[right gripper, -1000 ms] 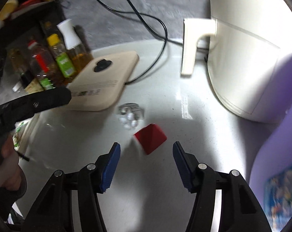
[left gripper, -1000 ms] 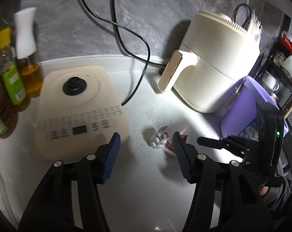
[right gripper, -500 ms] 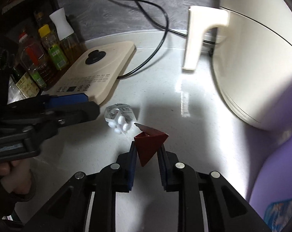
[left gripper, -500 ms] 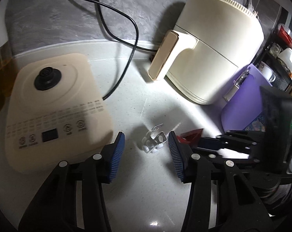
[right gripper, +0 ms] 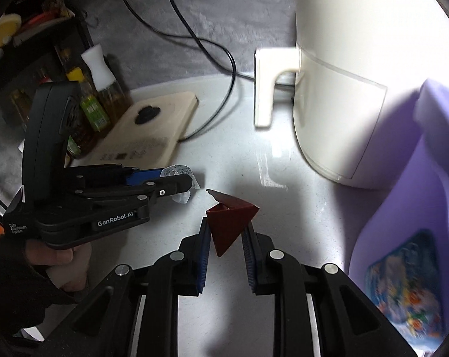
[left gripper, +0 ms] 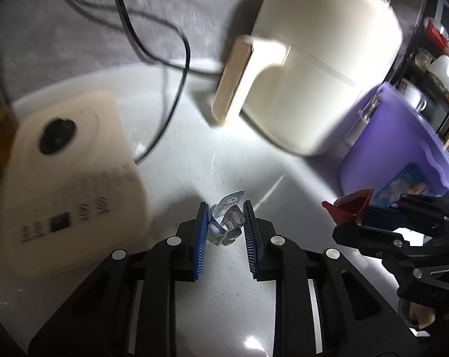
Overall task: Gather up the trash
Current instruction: 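Grasp the clear blister-pack scrap with the left tool while the right tool holds the red piece, then move both tools over the purple bucket and open them to drop both pieces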
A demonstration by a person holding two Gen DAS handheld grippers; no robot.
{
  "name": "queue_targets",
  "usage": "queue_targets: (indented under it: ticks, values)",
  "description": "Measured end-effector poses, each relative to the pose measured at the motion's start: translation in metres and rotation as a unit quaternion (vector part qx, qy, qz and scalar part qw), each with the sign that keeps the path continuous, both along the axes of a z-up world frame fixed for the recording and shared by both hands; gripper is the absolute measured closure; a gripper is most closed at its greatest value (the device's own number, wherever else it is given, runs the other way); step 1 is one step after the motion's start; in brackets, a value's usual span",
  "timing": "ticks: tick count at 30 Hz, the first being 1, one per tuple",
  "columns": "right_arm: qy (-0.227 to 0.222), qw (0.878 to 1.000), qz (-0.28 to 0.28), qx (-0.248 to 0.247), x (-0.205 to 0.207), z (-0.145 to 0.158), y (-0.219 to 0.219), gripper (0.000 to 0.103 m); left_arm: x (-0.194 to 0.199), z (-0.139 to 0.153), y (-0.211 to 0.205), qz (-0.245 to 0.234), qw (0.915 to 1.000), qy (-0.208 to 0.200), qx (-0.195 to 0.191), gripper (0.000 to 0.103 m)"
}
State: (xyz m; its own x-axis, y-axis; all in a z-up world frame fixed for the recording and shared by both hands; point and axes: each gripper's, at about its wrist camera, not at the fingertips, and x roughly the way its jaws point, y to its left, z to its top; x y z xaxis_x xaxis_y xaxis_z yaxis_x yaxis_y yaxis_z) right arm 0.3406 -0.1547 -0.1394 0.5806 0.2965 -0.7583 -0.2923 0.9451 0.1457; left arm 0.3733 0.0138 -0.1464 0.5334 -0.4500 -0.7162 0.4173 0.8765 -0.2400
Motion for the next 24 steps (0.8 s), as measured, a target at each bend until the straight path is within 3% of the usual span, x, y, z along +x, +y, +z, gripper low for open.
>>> queue_targets:
  ticks: [10,16,24]
  values:
    - [-0.089,0.996,0.018,0.023,-0.026,0.090,-0.010,0.082,-0.034,0.082,0.000,0.032,0.9974,-0.059,-0.024,0.080]
    - [-0.127,0.991,0.004,0.035,-0.033,0.139,-0.055,0.082,-0.047,0.124,-0.033,0.022,0.9945,-0.096,-0.036,0.081]
    - [-0.152,0.988,-0.017,0.031,-0.024,0.174,-0.129,0.082,-0.058,0.160,-0.081,0.021,0.9897,-0.126,-0.065,0.081]
